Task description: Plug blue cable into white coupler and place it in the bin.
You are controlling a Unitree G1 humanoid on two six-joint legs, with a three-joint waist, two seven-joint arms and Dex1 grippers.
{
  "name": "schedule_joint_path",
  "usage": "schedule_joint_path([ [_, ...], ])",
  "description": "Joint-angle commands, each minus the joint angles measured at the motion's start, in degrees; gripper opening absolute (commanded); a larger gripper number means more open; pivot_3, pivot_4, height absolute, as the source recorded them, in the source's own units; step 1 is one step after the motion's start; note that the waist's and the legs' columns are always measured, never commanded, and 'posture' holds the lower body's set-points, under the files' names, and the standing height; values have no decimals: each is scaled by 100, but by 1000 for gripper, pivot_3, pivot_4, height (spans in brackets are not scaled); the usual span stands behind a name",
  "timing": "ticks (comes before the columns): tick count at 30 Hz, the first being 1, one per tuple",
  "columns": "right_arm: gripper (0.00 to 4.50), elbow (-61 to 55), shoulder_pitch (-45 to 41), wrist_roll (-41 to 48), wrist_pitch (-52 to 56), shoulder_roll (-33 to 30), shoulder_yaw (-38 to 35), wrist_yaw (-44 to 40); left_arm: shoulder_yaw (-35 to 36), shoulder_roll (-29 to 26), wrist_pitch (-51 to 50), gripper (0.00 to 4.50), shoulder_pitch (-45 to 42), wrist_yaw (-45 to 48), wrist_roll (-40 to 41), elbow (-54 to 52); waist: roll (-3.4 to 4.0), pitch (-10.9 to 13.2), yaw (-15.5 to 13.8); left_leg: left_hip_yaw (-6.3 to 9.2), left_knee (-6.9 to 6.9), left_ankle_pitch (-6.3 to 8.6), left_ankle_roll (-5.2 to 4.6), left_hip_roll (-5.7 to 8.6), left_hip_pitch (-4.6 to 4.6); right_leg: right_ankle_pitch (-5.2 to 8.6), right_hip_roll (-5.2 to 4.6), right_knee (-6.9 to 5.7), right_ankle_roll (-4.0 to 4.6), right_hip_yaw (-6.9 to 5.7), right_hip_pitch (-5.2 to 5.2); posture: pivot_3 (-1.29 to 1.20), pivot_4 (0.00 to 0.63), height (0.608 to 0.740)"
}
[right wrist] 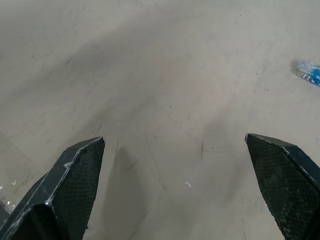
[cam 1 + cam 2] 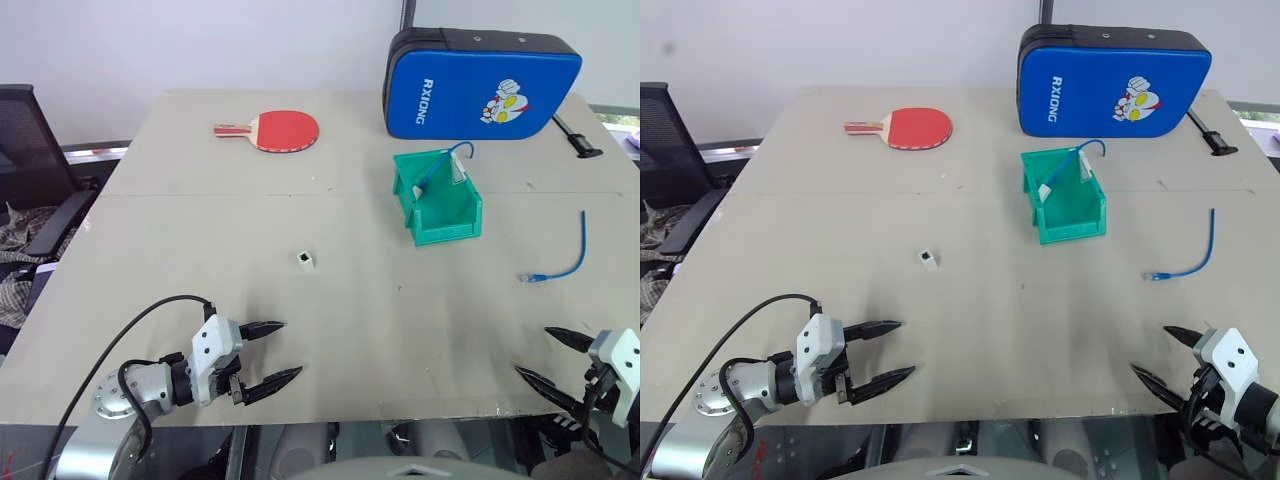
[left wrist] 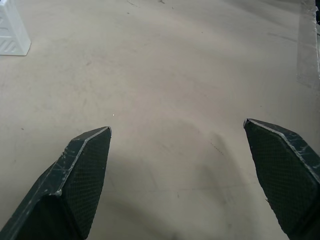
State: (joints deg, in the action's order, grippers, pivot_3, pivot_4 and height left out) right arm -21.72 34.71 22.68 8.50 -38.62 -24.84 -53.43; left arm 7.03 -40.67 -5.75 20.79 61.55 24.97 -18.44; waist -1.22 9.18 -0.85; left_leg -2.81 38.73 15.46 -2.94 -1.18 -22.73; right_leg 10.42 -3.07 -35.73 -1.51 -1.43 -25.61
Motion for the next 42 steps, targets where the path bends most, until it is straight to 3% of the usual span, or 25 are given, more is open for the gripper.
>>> schedule_joint_path([
  [1,4443,-62,-113,13,-85,-6,-147,69,-5,56,-49,4386,-146,10,190,-106,0,0,0,0,0,0,0,0,0,0,-1,0,0,0,0,0,150,731],
  [4,4443,-86,-545,-75,209,-144,-131,391,31,222,-772,4386,-388,-268,894,-547,1,0,6,-2,4,0,0,0,2,0,-3,0,0,-5,2,0,150,731],
  [7,4443,84,-864,-128,499,-678,-95,101,40,215,-1112,4386,-500,-292,1236,-855,6,-3,10,-4,14,0,0,0,4,-1,-6,-1,-1,-8,4,0,150,731],
  [15,4443,2059,-3090,-801,430,-2297,1005,-916,-285,67,-906,4386,-794,102,1010,-1132,13,1,6,-4,14,-1,-2,6,7,-1,20,-5,2,-3,6,0,150,731],
  [18,3749,2974,-4110,-1226,77,-2456,1727,-1334,-370,47,-864,4386,-866,119,923,-1166,9,2,3,1,14,-1,-3,5,3,-1,25,-5,2,-5,6,0,150,731],
  [19,3299,3317,-4466,-1404,-79,-2442,1994,-1485,-384,50,-851,4386,-889,110,900,-1171,9,2,8,4,14,-1,-3,4,1,-1,27,-5,3,-7,6,0,150,731],
  [26,3299,5704,-6535,-2564,-803,-1871,3441,-1999,-390,109,-817,4386,-860,-84,821,-1309,13,6,20,-9,18,-2,-3,3,6,-3,29,-7,3,8,6,0,150,731],
  [29,2436,6500,-7019,-2734,-1099,-1655,3666,-2220,-405,115,-761,4386,-838,-120,783,-1285,-12,-9,34,-10,19,-2,-4,2,11,-4,29,-7,4,8,11,0,150,731],
  [31,1634,6766,-7187,-2744,-1208,-1586,3740,-2483,-416,135,-749,4386,-850,-146,776,-1258,-26,-15,44,-8,27,-2,-4,0,23,-4,29,-7,5,8,27,0,150,731],
  [34,197,6722,-7272,-2629,-1178,-1495,3712,-2758,-432,153,-722,4386,-851,-170,767,-1228,-27,-14,47,-12,39,-1,-4,-1,68,-4,19,-4,4,9,74,0,150,731],
  [35,41,6533,-7259,-2536,-1081,-1458,3667,-2842,-454,166,-716,4386,-865,-183,754,-1216,-27,-13,48,-14,39,-1,-4,-1,86,-3,14,-3,4,9,91,0,150,731],
  [42,41,3428,-7011,-1894,870,-776,3767,-2867,-704,295,-993,4386,-1322,-423,612,-960,2,2,95,-6,31,-1,-3,-9,86,-7,22,-23,7,2,79,0,150,731],
])
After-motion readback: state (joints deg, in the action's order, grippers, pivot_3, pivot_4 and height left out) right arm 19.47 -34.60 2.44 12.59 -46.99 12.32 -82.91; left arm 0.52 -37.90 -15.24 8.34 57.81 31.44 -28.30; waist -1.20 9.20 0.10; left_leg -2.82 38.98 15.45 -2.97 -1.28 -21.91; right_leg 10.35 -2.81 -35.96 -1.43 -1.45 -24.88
